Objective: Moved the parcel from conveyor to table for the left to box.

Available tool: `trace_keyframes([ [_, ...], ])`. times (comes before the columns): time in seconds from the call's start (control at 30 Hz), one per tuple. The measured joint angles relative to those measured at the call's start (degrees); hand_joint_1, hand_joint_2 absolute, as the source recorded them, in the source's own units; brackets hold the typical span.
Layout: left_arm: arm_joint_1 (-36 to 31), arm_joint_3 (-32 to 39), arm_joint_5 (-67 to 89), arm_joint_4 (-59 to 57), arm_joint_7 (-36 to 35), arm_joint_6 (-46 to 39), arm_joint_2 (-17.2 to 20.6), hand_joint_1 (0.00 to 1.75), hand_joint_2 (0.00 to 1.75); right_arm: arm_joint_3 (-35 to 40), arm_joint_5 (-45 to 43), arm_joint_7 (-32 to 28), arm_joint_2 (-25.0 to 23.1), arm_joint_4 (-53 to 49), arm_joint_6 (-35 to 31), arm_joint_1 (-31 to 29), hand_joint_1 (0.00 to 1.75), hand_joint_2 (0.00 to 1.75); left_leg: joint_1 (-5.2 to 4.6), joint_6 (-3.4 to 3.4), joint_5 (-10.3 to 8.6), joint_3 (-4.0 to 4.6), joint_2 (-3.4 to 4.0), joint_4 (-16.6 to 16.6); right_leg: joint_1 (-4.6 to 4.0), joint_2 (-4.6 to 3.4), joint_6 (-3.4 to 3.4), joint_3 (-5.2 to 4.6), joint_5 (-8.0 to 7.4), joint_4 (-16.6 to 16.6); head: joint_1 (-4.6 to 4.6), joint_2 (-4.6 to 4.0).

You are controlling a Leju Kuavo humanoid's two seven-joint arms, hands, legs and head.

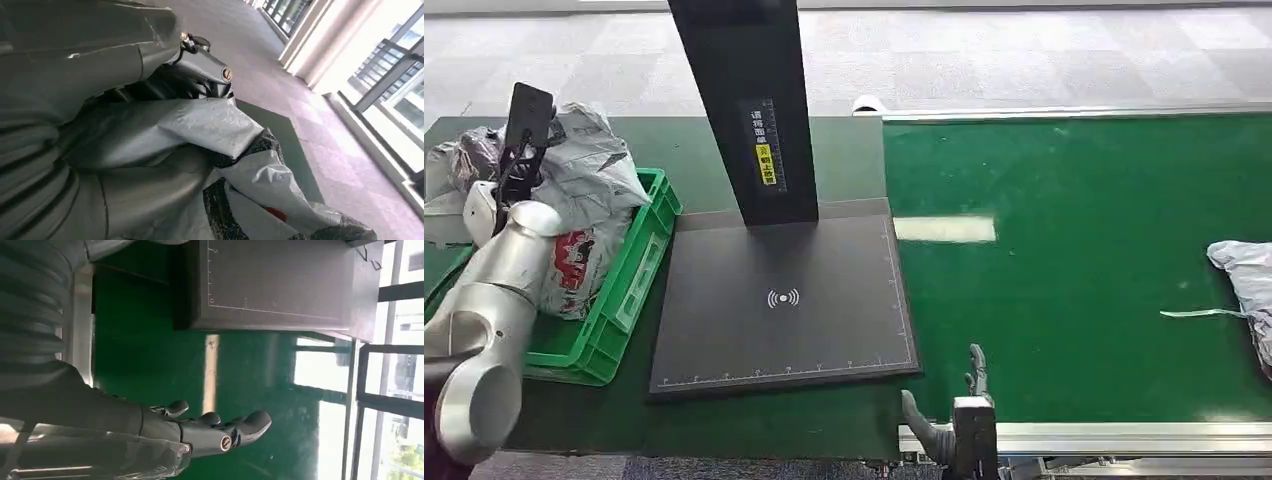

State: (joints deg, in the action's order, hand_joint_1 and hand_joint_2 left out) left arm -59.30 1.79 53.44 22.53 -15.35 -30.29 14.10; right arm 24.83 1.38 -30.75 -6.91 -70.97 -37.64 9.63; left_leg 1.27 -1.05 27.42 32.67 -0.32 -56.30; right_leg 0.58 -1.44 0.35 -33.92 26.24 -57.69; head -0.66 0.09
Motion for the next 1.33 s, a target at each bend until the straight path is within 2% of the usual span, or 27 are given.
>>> trace_keyframes([
  [0.03,-0.26,0.0,0.24,-0.48,-0.57,0.74,0.35,0.16,1.75,0.13,-0.11,0.0,0.11,0.02,-0.17,0.0,0.0,1.75,0.0,0.0,0.0,0.0,0.0,0.0,0.0,0.0,0.0,-0.01,0.0,0.0,0.02,0.0],
  [0.07,-0.52,0.02,0.41,-0.87,-1.03,1.55,0.61,0.0,1.75,0.24,-0.24,0.0,0.24,0.0,-0.35,0.01,0.0,1.75,0.01,0.0,0.0,0.0,-0.01,0.0,0.0,0.0,0.0,-0.01,0.0,0.0,-0.02,0.0],
  [0.3,-1.65,1.01,0.72,-1.9,-0.85,2.57,1.38,0.0,1.75,1.01,-0.74,0.61,1.03,-0.33,-1.9,0.09,0.0,1.75,0.01,0.0,-0.01,-0.01,-0.03,0.0,0.0,0.0,0.0,0.02,0.0,0.0,0.02,0.0],
  [0.63,-4.0,0.35,9.43,-1.44,-0.63,2.75,1.75,0.0,1.75,2.49,-0.2,1.11,1.62,-0.7,-2.01,0.08,0.0,1.75,0.01,0.0,-0.01,-0.02,-0.02,0.0,0.0,0.01,0.0,0.02,0.0,0.0,0.0,0.0],
  [0.73,-4.14,-1.16,13.84,0.11,0.01,0.12,1.7,0.0,1.75,2.45,0.79,1.25,1.57,-0.7,-2.01,0.12,0.0,1.75,0.01,0.0,-0.01,-0.04,-0.02,0.0,0.0,0.01,0.0,0.01,0.0,0.0,0.0,0.0],
  [0.8,-3.04,-2.47,15.21,3.23,3.43,-3.5,0.85,0.0,1.75,2.12,2.12,1.16,1.24,-0.7,-2.03,0.54,0.0,1.75,0.01,0.0,-0.01,-0.05,-0.06,-0.02,0.0,0.03,0.0,0.0,0.0,0.01,0.02,0.0],
  [0.87,2.1,-3.57,8.72,11.92,12.66,-1.81,-1.54,0.0,1.75,1.0,3.46,0.68,0.37,-0.99,-2.03,1.67,0.0,1.75,-0.09,0.01,0.01,-0.09,-0.31,-0.02,0.12,0.25,0.13,0.11,0.1,0.02,-0.07,0.0],
  [0.93,9.96,-6.91,-2.09,25.97,21.59,3.51,-4.63,0.0,1.75,-0.15,3.81,0.68,-0.17,-1.96,-2.05,2.6,0.0,1.75,-0.12,0.04,0.07,-0.07,-0.54,-0.01,0.16,0.47,0.23,0.32,0.21,0.03,0.07,0.0],
  [0.97,15.14,-9.66,-10.8,32.88,27.16,7.44,-5.55,0.0,1.75,-0.5,3.26,0.66,-0.18,-2.4,-2.05,2.75,0.0,1.75,-0.2,0.05,0.16,-0.12,-0.43,0.01,0.26,0.43,0.23,0.33,0.21,0.03,0.02,0.0],
  [1.03,25.37,-15.66,-27.77,43.65,36.0,9.31,-7.08,0.0,1.75,-1.16,2.03,0.59,-0.18,-3.1,-2.03,2.99,0.0,1.75,-0.32,0.14,0.39,-0.3,0.03,0.01,0.36,0.01,0.29,0.34,0.26,0.04,-0.02,0.0],
  [1.1,33.35,-20.14,-36.85,50.15,39.35,9.93,-8.38,0.0,1.75,-1.6,1.66,0.59,-0.18,-3.56,-2.03,3.14,0.0,1.75,-0.32,0.22,0.53,-0.31,0.26,0.0,0.35,-0.17,0.29,0.26,0.27,0.08,-0.02,0.0],
  [1.17,40.57,-22.03,-49.76,52.22,38.83,13.51,-10.87,0.0,1.75,-1.97,1.99,0.59,-0.22,-4.15,-2.03,3.45,0.0,1.75,-0.36,0.27,0.67,-0.52,0.22,0.01,0.42,-0.16,0.5,0.49,0.51,0.12,-0.07,0.0],
  [1.27,51.42,-22.55,-65.02,48.78,49.87,10.75,-17.21,0.0,1.75,-2.42,4.3,0.39,-0.44,-5.05,-2.05,3.54,0.0,1.75,-0.31,0.3,0.8,-0.69,0.27,0.0,0.35,-0.17,0.45,0.65,0.63,0.12,0.0,0.0],
  [1.33,55.97,-22.62,-66.45,47.34,54.23,10.25,-19.3,0.0,1.75,-2.62,5.01,0.15,-0.46,-5.14,-2.05,3.49,0.0,1.75,-0.31,0.3,0.81,-0.66,0.21,0.0,0.35,-0.15,0.48,0.66,0.67,0.12,0.0,0.0],
])
